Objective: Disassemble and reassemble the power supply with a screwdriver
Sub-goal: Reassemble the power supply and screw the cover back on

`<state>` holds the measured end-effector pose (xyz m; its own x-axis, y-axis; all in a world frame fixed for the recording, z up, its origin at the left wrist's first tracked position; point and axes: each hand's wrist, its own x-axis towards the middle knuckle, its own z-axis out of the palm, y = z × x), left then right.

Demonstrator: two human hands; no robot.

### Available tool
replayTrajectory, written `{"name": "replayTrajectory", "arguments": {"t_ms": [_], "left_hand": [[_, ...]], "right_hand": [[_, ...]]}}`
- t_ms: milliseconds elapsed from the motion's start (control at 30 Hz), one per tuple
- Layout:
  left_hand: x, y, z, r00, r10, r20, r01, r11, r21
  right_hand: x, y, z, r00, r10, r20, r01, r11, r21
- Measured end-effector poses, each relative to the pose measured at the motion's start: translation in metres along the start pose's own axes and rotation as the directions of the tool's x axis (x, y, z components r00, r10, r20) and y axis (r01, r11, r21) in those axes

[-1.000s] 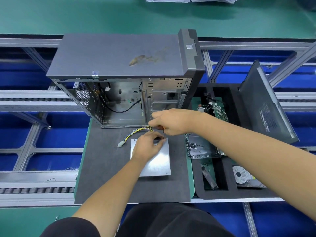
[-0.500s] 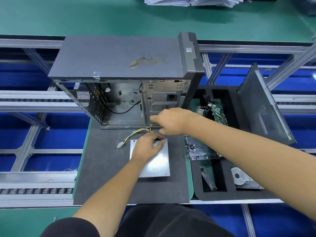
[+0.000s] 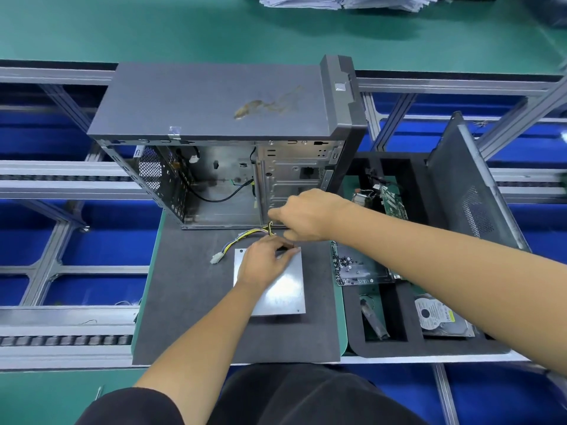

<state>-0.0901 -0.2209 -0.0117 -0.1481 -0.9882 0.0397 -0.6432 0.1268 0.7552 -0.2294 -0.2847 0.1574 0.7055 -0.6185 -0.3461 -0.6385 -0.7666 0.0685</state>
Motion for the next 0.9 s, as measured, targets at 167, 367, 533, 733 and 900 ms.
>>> {"name": "replayTrajectory", "arguments": {"t_ms": [167, 367, 533, 733, 900], "left_hand": [[0.0, 0.001, -0.001, 1.0, 0.019, -0.004, -0.019, 1.0, 0.015], [0.0, -0.001, 0.0, 1.0, -0.015, 0.004, 0.015, 0.999, 0.03], [-0.001, -0.001, 0.001, 1.0, 0.008, -0.012, -0.007, 0.998, 0.062], [-0.001, -0.003, 0.003, 1.0, 0.015, -0.023, -0.014, 0.999, 0.047], [0.0, -0.001, 0.002, 0.999, 0.026, -0.019, -0.025, 0.998, 0.065]], "right_hand": [[-0.004, 0.008, -0.005, 0.976, -0.215, 0.023, 0.215, 0.977, 0.003], [-0.003, 0.008, -0.004, 0.986, -0.164, 0.013, 0.165, 0.983, -0.076], [-0.004, 0.006, 0.002, 0.996, -0.086, -0.021, 0.087, 0.996, 0.024], [-0.002, 0.016, -0.001, 0.982, -0.185, -0.031, 0.186, 0.983, 0.007], [-0.004, 0.015, 0.004, 0.994, -0.11, -0.017, 0.11, 0.994, -0.003]]}}
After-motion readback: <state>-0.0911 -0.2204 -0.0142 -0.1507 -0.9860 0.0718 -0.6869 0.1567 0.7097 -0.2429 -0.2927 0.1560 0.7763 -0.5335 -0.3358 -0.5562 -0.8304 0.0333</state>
